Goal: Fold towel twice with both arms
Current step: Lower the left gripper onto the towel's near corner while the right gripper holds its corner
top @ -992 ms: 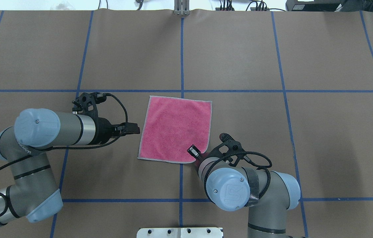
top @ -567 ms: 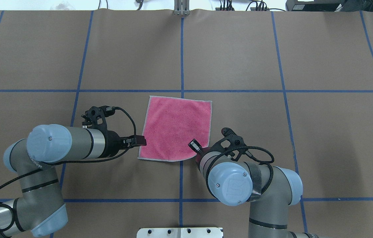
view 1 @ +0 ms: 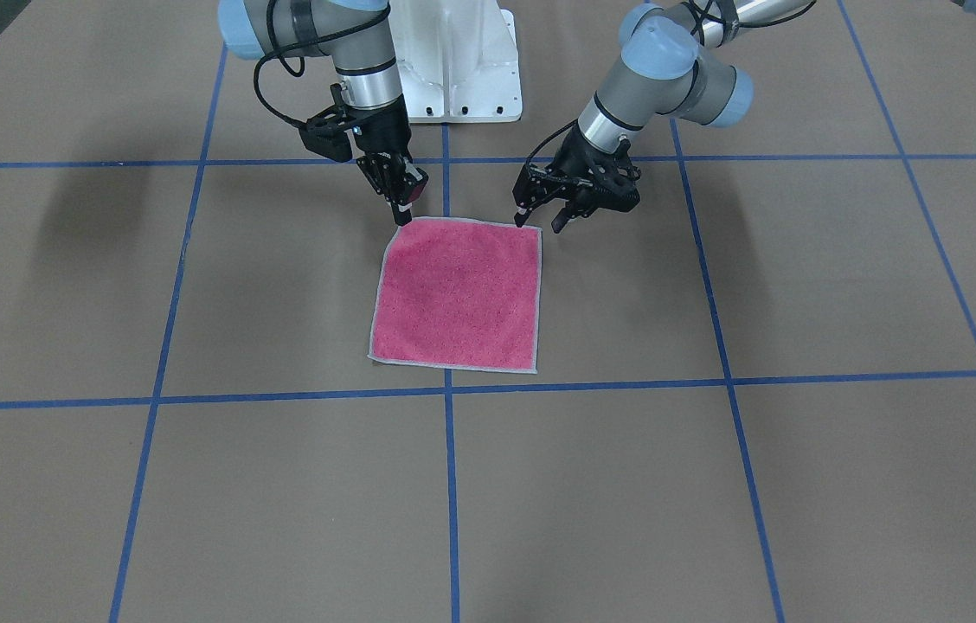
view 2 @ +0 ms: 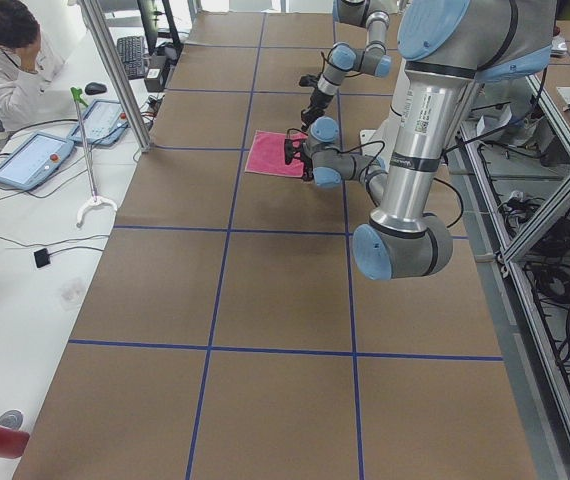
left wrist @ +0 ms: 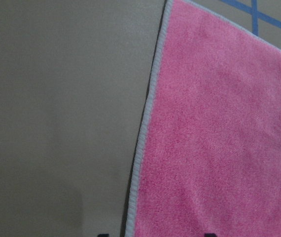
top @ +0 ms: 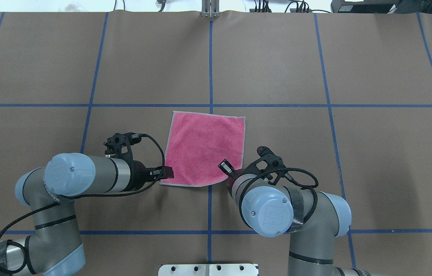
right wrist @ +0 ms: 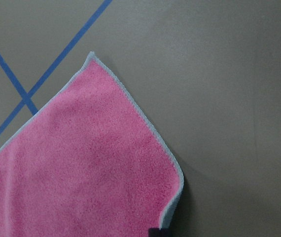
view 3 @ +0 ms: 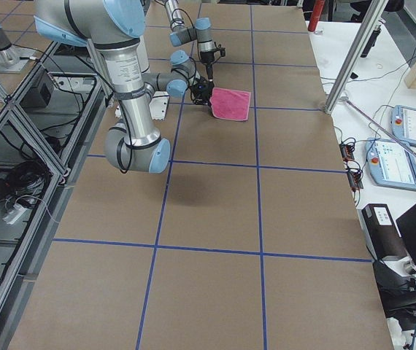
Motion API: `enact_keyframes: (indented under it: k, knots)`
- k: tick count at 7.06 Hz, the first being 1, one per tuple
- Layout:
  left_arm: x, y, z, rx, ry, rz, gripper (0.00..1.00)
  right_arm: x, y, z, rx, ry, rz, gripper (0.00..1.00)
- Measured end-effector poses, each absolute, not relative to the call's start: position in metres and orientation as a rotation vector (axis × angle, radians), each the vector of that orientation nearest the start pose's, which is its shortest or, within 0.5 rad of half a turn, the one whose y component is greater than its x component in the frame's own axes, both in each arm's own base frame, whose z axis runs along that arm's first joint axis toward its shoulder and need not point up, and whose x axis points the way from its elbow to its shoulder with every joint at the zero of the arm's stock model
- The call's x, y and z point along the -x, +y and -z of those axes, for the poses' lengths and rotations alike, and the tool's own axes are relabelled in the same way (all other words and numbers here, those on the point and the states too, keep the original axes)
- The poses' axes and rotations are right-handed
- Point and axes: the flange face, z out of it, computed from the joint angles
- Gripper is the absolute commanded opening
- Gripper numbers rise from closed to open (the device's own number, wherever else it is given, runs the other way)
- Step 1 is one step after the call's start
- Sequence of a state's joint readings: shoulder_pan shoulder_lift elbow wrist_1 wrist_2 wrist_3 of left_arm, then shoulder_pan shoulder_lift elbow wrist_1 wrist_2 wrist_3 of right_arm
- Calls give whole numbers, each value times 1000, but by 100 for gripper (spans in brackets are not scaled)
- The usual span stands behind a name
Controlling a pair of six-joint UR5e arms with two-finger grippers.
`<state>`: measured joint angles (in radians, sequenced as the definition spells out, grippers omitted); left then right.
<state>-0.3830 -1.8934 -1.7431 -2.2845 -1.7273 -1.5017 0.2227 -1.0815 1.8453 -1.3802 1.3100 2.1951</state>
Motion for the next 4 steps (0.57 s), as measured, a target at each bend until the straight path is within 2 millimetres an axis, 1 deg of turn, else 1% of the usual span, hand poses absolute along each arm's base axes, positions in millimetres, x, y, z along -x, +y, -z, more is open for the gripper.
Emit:
enact_keyframes:
  k: [1,4]
  knots:
    - [-523,-336,-321,-134,1205,178,61,569,-292,-241,-49,-1015,-901,0]
    - [-527,-334,-323,-130,1200,175,61,568,-293,-240,-49,-1017,-903,0]
